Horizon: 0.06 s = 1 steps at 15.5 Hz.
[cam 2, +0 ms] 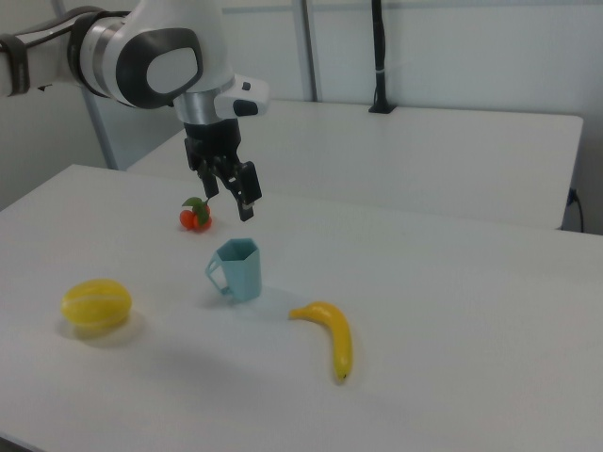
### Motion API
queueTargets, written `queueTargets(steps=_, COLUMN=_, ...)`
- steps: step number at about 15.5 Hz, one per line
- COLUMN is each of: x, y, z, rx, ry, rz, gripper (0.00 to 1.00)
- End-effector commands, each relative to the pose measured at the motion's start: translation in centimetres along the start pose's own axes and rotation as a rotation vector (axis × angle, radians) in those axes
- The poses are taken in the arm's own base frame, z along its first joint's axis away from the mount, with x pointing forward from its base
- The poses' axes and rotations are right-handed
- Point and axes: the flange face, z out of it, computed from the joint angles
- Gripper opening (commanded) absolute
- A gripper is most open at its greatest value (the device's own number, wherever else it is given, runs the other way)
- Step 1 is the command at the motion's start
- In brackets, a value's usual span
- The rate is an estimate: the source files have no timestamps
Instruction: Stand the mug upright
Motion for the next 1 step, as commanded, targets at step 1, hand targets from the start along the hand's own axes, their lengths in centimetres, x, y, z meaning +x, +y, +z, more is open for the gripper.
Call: queueTargets(steps=1, x=-0.22, y=-0.32, z=0.05, rx=0.011, ry=-0.021, rz=-0.020, gripper=1.00)
